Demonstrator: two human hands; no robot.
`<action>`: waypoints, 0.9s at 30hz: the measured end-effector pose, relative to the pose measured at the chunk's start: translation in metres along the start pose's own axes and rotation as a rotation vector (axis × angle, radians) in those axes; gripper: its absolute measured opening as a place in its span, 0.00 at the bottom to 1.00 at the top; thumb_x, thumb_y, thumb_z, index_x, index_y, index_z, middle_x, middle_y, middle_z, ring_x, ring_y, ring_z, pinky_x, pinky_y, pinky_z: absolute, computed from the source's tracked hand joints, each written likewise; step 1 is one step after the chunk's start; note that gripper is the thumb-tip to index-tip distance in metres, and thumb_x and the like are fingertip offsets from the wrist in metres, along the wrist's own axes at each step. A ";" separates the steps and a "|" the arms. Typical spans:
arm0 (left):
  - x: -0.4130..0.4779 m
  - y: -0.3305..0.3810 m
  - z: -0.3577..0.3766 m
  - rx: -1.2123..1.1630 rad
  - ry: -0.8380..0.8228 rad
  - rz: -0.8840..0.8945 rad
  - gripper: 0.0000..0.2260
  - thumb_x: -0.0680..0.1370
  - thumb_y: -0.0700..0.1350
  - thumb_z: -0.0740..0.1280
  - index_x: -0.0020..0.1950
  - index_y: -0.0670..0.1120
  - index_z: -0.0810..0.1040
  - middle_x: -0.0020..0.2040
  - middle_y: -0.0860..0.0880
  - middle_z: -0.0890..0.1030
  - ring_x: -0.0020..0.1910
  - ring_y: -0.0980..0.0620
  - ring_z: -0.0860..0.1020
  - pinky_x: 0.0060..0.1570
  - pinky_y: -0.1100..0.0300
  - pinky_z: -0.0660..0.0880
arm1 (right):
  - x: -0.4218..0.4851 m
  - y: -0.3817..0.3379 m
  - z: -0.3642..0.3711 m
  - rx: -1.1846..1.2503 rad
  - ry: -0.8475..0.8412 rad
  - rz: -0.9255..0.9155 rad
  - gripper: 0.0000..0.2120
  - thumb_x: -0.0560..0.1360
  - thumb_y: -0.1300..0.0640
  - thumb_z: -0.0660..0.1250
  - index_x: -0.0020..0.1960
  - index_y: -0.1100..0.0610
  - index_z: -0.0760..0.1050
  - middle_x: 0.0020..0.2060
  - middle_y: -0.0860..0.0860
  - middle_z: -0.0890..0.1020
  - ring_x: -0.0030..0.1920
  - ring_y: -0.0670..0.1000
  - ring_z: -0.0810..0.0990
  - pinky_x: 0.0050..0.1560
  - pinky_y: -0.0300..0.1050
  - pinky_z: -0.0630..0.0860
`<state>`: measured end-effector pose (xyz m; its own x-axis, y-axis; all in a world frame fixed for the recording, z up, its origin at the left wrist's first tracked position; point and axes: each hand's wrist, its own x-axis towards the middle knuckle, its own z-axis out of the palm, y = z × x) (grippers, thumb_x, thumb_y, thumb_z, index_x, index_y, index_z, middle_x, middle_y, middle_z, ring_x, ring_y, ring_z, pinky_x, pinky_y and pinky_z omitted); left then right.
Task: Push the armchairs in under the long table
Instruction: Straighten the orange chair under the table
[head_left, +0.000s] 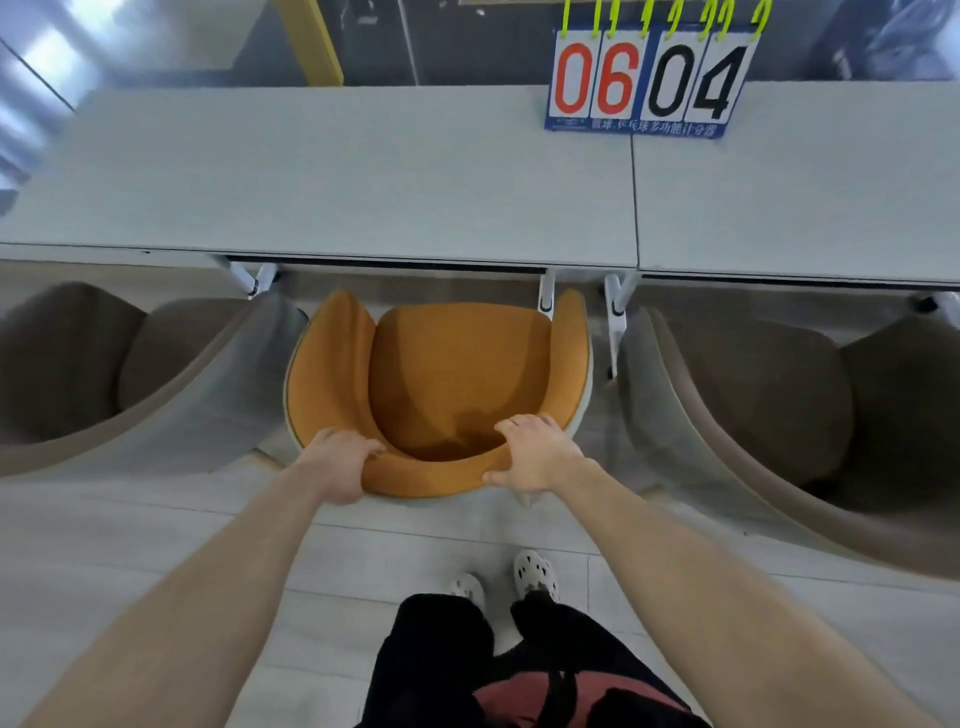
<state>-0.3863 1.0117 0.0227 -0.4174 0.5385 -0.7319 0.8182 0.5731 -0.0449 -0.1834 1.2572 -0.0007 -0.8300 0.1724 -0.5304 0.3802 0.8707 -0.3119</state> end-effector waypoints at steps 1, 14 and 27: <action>0.005 -0.007 0.005 0.012 -0.036 0.014 0.37 0.74 0.45 0.74 0.82 0.58 0.67 0.77 0.51 0.73 0.78 0.47 0.69 0.82 0.47 0.58 | 0.001 -0.005 0.003 0.007 -0.010 0.005 0.45 0.75 0.28 0.67 0.82 0.55 0.66 0.78 0.54 0.72 0.79 0.58 0.68 0.83 0.61 0.58; 0.059 -0.058 0.042 0.163 0.063 0.429 0.43 0.69 0.70 0.71 0.82 0.62 0.63 0.74 0.57 0.77 0.71 0.51 0.76 0.73 0.47 0.68 | -0.010 -0.043 0.058 -0.092 0.048 0.165 0.67 0.61 0.10 0.56 0.83 0.56 0.64 0.81 0.54 0.68 0.85 0.59 0.55 0.84 0.69 0.42; 0.054 -0.050 0.057 0.149 0.066 0.352 0.38 0.75 0.61 0.75 0.83 0.62 0.63 0.75 0.55 0.78 0.74 0.49 0.75 0.74 0.44 0.67 | -0.011 -0.055 0.074 -0.129 0.138 0.229 0.36 0.74 0.36 0.77 0.75 0.50 0.74 0.71 0.52 0.77 0.78 0.58 0.68 0.85 0.68 0.47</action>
<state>-0.4271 0.9768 -0.0531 -0.1214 0.7274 -0.6754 0.9623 0.2531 0.0996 -0.1647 1.1729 -0.0356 -0.7796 0.4245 -0.4605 0.5165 0.8516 -0.0892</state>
